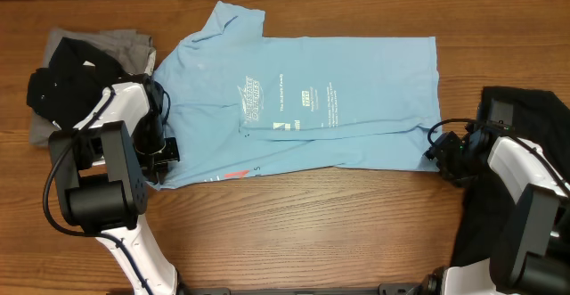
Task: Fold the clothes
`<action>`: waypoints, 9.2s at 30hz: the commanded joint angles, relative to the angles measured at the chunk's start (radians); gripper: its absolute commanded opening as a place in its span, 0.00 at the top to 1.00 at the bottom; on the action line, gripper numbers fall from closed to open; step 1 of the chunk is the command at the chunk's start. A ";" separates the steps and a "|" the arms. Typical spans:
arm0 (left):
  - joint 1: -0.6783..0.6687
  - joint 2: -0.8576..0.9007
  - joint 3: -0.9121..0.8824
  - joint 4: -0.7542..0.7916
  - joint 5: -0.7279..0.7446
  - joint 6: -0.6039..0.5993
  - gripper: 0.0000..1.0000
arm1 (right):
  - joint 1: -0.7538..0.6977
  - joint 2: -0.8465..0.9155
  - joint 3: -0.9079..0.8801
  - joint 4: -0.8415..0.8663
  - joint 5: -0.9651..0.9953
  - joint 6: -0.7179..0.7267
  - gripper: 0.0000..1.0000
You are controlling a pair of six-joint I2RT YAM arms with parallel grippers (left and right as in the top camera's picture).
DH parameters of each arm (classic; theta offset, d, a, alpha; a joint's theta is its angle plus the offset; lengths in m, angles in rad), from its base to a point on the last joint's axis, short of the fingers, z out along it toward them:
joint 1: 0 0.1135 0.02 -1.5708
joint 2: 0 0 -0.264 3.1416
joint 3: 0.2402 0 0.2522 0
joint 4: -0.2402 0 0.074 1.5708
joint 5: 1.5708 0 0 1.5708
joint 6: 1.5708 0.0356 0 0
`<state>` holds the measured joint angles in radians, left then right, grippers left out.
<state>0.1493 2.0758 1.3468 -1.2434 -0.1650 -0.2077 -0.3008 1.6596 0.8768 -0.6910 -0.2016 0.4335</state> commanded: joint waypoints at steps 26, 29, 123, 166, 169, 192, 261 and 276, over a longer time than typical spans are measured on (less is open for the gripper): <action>0.092 -0.018 0.196 -0.178 -0.122 -0.029 0.62 | -0.078 -0.066 0.121 -0.401 -0.064 -0.110 0.49; 0.092 -0.018 0.196 -0.182 -0.104 -0.029 0.63 | -0.046 -0.066 0.092 -0.391 -0.163 -0.148 0.44; -0.240 -0.081 0.181 0.442 0.311 0.331 0.96 | -0.036 -0.065 -0.022 -0.349 -0.016 -0.066 0.69; -0.174 -0.077 0.588 0.310 0.446 0.380 0.21 | -0.074 -0.381 0.364 -0.280 -0.354 -0.164 0.40; -0.231 0.008 0.588 0.426 0.391 0.365 0.21 | -0.074 -0.372 0.364 -0.286 -0.353 -0.164 0.41; -0.022 -0.107 0.620 -0.407 0.247 0.139 0.41 | -0.074 -0.086 0.001 -0.389 -0.128 -0.062 0.60; 0.174 -0.868 -0.281 0.113 0.206 0.097 0.88 | -0.088 -0.166 -0.164 -0.267 0.075 0.100 0.96; 0.103 -0.867 -0.262 0.181 0.411 0.253 0.63 | -0.114 -0.229 -0.070 -0.327 0.023 0.055 0.60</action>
<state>0.3050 1.2240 1.0611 -1.0889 0.0990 -0.0769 -0.4118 1.4769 0.7319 -1.0164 -0.1169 0.5213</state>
